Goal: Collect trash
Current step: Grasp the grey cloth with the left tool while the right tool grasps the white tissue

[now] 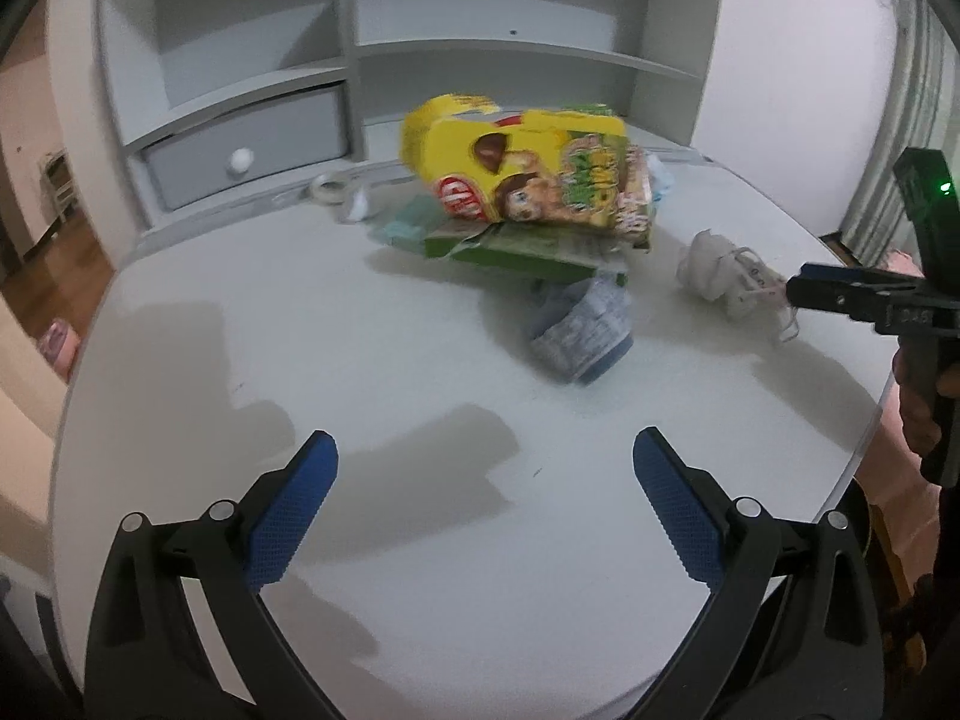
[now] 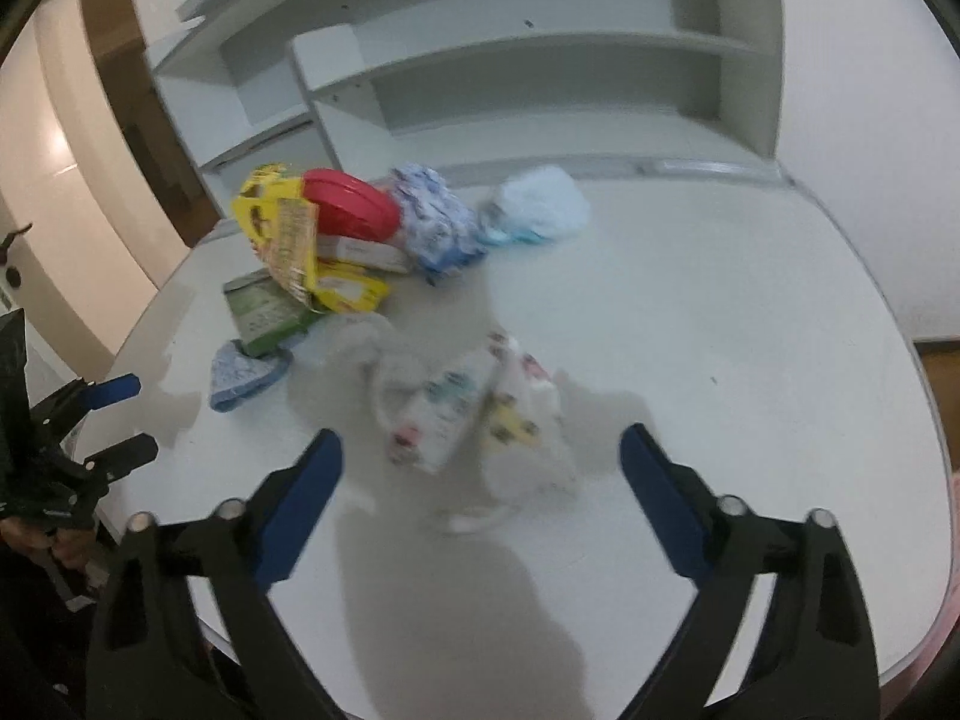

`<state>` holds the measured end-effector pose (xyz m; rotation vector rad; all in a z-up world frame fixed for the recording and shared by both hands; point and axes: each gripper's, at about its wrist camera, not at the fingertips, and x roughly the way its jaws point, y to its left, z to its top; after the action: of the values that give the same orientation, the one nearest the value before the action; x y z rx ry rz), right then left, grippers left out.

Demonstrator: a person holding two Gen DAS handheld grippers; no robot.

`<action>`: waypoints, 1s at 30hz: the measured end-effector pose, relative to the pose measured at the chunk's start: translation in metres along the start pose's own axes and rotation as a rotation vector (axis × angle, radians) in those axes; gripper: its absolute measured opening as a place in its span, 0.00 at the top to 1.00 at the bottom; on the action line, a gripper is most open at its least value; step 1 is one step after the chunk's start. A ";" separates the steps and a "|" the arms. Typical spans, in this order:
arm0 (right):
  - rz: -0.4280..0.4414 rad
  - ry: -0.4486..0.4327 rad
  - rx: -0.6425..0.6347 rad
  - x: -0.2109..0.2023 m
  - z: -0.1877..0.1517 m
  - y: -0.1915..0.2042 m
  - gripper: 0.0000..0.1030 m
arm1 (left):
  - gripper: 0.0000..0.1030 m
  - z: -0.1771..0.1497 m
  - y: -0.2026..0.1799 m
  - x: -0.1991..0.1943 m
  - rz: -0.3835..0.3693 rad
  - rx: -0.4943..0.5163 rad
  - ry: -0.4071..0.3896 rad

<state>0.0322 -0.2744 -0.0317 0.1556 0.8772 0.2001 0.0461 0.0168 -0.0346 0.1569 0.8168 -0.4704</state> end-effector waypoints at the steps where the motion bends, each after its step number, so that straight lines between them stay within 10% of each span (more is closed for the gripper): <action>1: 0.011 0.006 -0.004 0.003 -0.001 -0.002 0.27 | 0.07 0.003 -0.004 0.003 -0.013 0.009 -0.001; 6: 0.013 0.023 -0.018 0.001 -0.007 -0.001 0.90 | 0.07 0.019 -0.024 0.027 -0.027 0.070 0.004; 11: 0.032 -0.065 -0.001 -0.034 -0.010 -0.001 0.95 | 0.11 0.027 -0.035 0.040 -0.036 0.089 0.013; 17: 0.012 -0.104 0.007 -0.063 -0.020 -0.003 0.95 | 0.45 0.034 -0.045 0.058 -0.048 0.095 0.064; 21: 0.000 -0.123 0.027 -0.079 -0.031 -0.011 0.95 | 0.85 0.037 -0.052 0.056 -0.013 0.101 0.083; 30: -0.115 -0.227 0.162 -0.143 -0.067 -0.073 0.95 | 0.90 0.047 -0.143 0.016 -0.140 0.227 0.014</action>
<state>-0.1012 -0.3756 0.0168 0.2723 0.6739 0.0027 0.0206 -0.1297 -0.0085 0.3146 0.7902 -0.6953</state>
